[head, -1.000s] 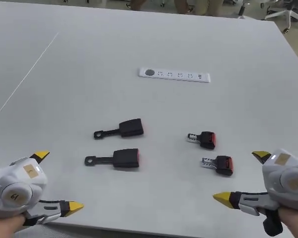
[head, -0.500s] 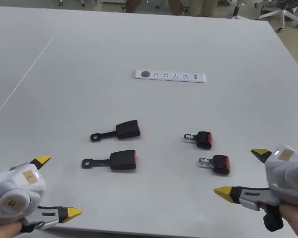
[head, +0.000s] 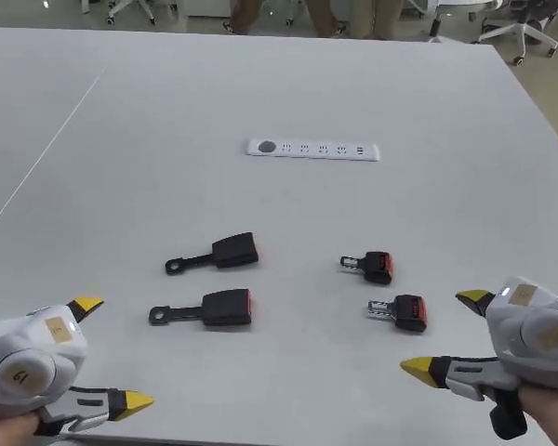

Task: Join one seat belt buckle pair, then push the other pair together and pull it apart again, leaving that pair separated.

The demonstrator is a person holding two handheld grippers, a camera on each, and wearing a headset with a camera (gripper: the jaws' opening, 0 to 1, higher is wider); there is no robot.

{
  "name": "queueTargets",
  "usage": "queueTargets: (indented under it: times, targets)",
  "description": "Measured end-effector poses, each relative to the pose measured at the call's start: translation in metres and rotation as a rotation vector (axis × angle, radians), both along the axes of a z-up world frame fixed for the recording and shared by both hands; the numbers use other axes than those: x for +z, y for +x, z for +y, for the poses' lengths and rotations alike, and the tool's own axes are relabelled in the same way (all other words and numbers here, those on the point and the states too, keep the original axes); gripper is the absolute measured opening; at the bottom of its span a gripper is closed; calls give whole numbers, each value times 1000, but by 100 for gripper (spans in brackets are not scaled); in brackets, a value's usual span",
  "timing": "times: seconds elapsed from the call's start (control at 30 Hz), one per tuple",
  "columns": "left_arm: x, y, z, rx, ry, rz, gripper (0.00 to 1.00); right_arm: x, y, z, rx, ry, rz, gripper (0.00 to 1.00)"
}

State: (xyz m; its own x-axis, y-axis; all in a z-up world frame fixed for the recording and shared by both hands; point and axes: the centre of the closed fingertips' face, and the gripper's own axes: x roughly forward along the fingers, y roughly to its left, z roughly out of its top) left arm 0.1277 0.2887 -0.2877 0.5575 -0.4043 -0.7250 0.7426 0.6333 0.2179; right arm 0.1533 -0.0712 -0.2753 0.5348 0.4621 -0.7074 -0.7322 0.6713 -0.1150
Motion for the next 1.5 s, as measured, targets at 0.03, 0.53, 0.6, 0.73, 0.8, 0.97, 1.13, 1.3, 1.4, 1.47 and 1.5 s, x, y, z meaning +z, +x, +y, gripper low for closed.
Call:
queueTargets:
  times: [0.03, 0.53, 0.6, 0.73, 0.8, 0.97, 1.13, 1.3, 1.4, 1.47, 1.5]
  targets:
    - [2, 0, -2, -4, 4, -2, 90, 0, 0, 0, 5, -2, -1, 77]
    - [7, 19, -38, -104, -20, 13, 73, -5, 4, 7, 103, -31, 2, 59]
    - [4, 22, -42, -127, -7, 16, 72, -5, 6, 7, 109, -37, 0, 58]
    - [-3, 32, -45, -155, 3, 13, 70, -9, 10, 10, 141, -56, -2, 56]
    - [-5, 37, -47, -156, -6, 11, 69, -14, 13, 10, 162, -77, -1, 55]
    - [-13, 44, -49, -182, 11, 25, 63, -26, 17, 12, 223, -117, 15, 51]
    - [-23, 53, -53, -212, 15, 52, 54, -35, 26, 11, 247, -135, 37, 49]
    - [-36, 60, -62, -280, 46, 82, 54, -40, 38, 6, 270, -166, 47, 48]
    - [-40, 59, -72, -324, 35, 99, 51, -43, 46, 3, 280, -175, 57, 47]
    - [-44, 62, -76, -339, 49, 104, 52, -47, 51, 0, 280, -173, 72, 46]
    - [-46, 62, -77, -343, 51, 109, 52, -49, 53, -1, 280, -177, 77, 46]
